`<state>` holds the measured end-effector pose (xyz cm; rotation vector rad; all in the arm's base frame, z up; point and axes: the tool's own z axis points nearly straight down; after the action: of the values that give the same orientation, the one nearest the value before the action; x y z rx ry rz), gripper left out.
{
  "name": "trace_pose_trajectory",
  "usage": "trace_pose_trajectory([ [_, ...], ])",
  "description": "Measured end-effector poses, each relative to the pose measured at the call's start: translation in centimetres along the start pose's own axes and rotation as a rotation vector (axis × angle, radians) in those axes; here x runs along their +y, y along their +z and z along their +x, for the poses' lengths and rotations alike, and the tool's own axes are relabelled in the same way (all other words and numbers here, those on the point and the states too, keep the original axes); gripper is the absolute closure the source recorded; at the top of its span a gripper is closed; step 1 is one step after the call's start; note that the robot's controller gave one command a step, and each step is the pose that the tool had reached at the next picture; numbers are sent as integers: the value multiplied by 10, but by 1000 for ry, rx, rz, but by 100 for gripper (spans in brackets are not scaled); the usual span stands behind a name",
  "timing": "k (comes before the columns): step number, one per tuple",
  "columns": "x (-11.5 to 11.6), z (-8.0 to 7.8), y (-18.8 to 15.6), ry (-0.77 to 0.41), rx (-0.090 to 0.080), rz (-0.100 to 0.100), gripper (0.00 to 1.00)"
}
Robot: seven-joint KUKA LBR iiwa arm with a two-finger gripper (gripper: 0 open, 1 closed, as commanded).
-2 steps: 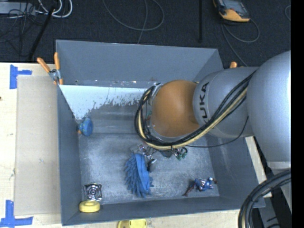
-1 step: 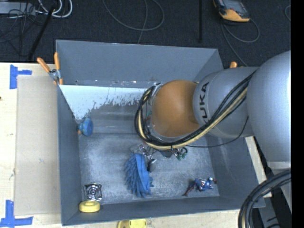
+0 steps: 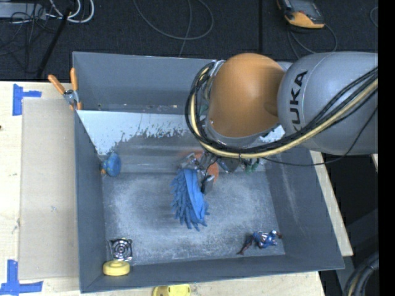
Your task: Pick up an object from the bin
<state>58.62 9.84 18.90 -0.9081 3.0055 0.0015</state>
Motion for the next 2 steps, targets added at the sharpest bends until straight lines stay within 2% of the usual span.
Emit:
trace_pose_trajectory([
  [2,0,0,-2,1,2,-1,100],
])
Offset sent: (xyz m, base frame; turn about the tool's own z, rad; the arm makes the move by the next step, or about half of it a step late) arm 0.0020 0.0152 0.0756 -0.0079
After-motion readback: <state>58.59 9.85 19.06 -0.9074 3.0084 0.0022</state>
